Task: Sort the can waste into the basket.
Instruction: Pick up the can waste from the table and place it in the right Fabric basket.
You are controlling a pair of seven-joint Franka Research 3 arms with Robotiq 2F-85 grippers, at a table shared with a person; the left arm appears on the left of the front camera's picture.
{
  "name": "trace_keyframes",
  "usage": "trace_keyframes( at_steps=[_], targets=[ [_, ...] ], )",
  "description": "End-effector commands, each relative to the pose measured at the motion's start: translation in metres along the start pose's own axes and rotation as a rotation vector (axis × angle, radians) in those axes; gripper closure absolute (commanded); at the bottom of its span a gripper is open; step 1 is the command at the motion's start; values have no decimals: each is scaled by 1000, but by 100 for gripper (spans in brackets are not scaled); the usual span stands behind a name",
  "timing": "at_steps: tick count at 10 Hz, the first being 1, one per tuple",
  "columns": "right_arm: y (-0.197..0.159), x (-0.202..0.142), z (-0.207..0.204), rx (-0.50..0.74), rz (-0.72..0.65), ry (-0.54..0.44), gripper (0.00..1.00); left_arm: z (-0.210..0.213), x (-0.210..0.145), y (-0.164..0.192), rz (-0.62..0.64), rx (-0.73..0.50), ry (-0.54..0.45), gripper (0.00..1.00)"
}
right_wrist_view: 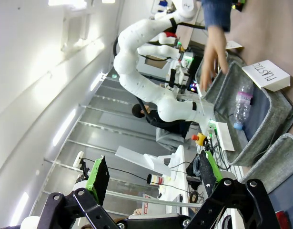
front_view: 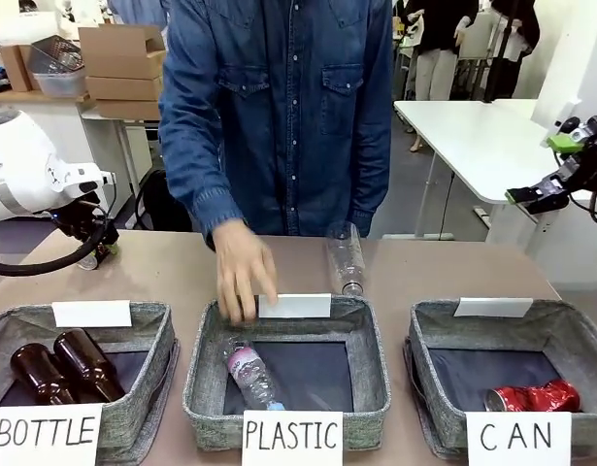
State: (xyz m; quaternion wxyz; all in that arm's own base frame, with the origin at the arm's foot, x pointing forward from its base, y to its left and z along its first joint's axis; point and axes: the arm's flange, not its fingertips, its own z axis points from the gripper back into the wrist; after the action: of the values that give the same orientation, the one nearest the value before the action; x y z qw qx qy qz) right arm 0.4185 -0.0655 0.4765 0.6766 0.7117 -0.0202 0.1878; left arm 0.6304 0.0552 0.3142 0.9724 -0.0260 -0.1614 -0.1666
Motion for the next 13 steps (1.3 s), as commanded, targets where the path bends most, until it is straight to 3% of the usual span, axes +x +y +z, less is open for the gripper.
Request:
trace_keyframes(
  at_steps=[1,6,8,10,11,13],
  targets=[
    [0,-1,1,-18,20,9,0,2,4,3,21,23,1,100],
    [0,-1,1,-18,20,9,0,26,-7,2,21,19,-23,94],
    [0,-1,1,-18,20,9,0,81,-23,-9,-6,-63,-78,94],
    [0,-1,1,-18,20,9,0,184,-76,-53,-141,-259,-152,94],
    [0,-1,1,-18,20,9,0,225,-116,-81,-319,-386,-206,94],
    [0,-1,1,-18,20,9,0,272,-197,-131,-678,-682,-210,94]
  ],
)
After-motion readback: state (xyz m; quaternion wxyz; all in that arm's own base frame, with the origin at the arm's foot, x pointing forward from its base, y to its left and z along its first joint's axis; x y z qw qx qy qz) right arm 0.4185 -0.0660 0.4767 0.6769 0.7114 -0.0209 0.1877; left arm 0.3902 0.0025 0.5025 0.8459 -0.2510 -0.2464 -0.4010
